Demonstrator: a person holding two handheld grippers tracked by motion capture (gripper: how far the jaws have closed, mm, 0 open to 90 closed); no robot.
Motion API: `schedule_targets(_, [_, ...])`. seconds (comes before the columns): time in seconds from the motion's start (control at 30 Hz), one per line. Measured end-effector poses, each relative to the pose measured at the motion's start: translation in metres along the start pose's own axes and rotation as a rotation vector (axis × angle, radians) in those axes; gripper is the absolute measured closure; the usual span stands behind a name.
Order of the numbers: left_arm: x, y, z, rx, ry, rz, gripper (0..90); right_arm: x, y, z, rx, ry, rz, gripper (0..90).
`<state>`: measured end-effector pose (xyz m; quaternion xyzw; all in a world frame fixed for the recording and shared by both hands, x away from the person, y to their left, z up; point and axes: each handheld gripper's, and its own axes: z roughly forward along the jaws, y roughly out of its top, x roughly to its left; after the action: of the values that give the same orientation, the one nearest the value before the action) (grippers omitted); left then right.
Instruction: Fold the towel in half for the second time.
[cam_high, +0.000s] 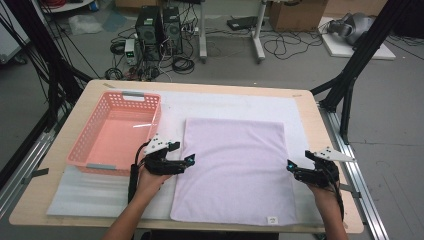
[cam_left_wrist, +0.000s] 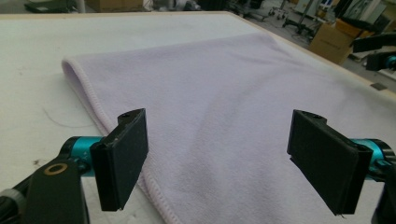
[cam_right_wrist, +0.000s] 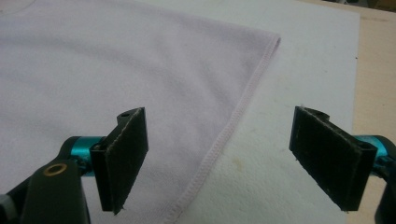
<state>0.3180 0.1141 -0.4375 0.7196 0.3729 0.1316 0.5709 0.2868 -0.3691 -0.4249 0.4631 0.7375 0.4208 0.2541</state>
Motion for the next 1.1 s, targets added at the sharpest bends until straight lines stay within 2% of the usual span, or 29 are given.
schedule_targets(0.13, [0.002,0.0,0.0,-0.005,0.045,0.024,20.9,0.0,-0.001,0.002,0.009,0.001,0.0,18.4])
schedule_targets(0.2, [0.002,0.0,0.0,-0.006,0.043,0.012,21.4,-0.001,-0.002,0.003,0.017,0.002,0.003,18.4])
schedule_targets(0.27, [0.002,0.0,0.0,-0.004,0.047,0.023,24.3,-0.002,-0.001,0.004,0.024,0.007,0.007,18.3])
schedule_targets(0.4, [0.002,0.001,0.004,-0.006,0.05,-0.017,24.0,-0.003,0.0,0.009,0.033,0.011,-0.002,18.4])
schedule_targets(0.47, [0.004,0.008,0.007,0.022,0.062,-0.046,22.4,-0.003,0.001,0.01,0.035,0.019,-0.001,18.4])
schedule_targets(0.53, [0.004,0.015,0.01,0.0,0.07,-0.066,21.5,-0.005,0.003,0.012,0.04,0.024,0.005,18.3])
schedule_targets(0.6, [0.007,0.024,0.016,0.004,0.073,-0.077,21.6,-0.007,0.004,0.016,0.041,0.03,0.016,18.3])
schedule_targets(0.7, [0.012,0.036,0.028,0.03,0.103,-0.098,21.4,-0.009,0.009,0.024,0.066,0.035,0.035,19.0])
schedule_targets(0.77, [0.017,0.042,0.037,0.037,0.128,-0.087,22.1,-0.012,0.012,0.031,0.078,0.039,0.048,21.2])
schedule_targets(0.83, [0.024,0.046,0.046,0.068,0.159,-0.097,22.7,-0.016,0.018,0.038,0.088,0.05,0.063,23.8])
schedule_targets(0.87, [0.028,0.047,0.051,0.072,0.185,-0.099,23.2,-0.019,0.021,0.043,0.097,0.051,0.065,23.8])
schedule_targets(0.93, [0.035,0.049,0.059,0.089,0.197,-0.12,25.7,-0.023,0.028,0.05,0.111,0.046,0.07,24.5])
schedule_targets(1.03, [0.043,0.049,0.071,0.119,0.256,-0.097,28.1,-0.027,0.039,0.06,0.129,0.049,0.069,32.8])
schedule_targets(1.1, [0.051,0.045,0.077,0.125,0.269,-0.132,29.2,-0.03,0.044,0.068,0.138,0.042,0.077,35.4])
